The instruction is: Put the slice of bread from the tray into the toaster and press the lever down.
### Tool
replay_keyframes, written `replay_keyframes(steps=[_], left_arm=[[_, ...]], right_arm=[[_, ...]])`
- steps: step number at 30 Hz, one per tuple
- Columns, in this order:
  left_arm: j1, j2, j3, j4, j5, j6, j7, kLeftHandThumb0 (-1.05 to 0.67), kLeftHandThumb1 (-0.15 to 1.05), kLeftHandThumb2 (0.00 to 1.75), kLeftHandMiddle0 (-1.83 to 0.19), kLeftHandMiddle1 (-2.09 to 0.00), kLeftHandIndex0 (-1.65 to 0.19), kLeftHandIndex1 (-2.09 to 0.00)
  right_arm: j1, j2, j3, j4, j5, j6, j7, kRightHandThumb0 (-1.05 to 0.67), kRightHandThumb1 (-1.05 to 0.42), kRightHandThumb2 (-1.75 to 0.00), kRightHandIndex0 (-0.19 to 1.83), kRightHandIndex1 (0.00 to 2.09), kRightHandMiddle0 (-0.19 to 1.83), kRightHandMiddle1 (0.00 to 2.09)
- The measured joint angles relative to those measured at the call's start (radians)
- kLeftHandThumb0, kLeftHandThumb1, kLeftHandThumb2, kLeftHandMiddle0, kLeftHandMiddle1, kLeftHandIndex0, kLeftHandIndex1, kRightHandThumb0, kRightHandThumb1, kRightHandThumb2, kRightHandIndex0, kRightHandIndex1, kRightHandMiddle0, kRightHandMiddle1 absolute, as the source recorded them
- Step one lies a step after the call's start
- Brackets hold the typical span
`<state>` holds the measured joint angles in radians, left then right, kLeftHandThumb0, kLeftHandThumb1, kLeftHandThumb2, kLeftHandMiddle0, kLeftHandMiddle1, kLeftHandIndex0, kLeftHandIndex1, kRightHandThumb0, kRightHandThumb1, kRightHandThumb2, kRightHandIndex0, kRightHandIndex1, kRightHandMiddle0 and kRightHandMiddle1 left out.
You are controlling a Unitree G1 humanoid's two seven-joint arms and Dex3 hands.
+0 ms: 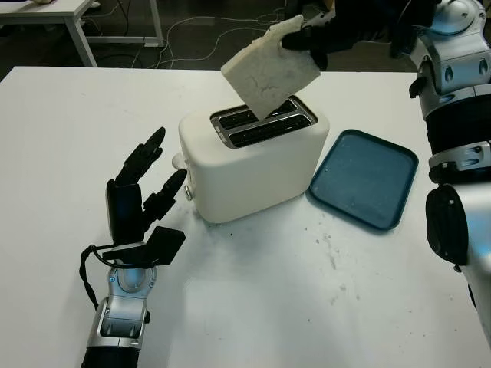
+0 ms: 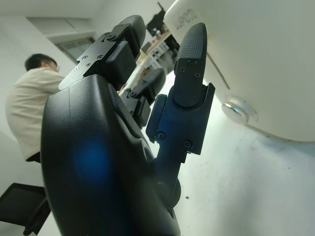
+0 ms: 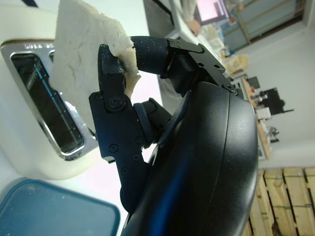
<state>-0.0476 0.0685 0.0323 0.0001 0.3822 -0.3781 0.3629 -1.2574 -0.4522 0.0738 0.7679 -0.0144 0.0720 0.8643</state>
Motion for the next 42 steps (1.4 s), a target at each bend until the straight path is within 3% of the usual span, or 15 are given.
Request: replay_keyframes(steps=[33,42], left_arm=[[0.008,-0.005,-0.003,-0.002,0.003,0.004,0.001,-0.46,0.92,0.2,-0.53,-0.46,-0.61,-0.01],[0.008,-0.012,-0.003,-0.002,0.005,0.004,0.006,-0.45,0.92,0.2,-0.53,-0.45,-0.61,0.0]], right_arm=[[0.049,0.019,0.016,-0.104,0.004,0.019,0.023,-0.52,-0.92,-0.31,1.06,1.75,0.83,1.75],[0.088,0.02,0.025,-0.139,0.004,0.041,0.045,-0.46,-0.92,-0.33,1.11,1.75,0.9,1.75]])
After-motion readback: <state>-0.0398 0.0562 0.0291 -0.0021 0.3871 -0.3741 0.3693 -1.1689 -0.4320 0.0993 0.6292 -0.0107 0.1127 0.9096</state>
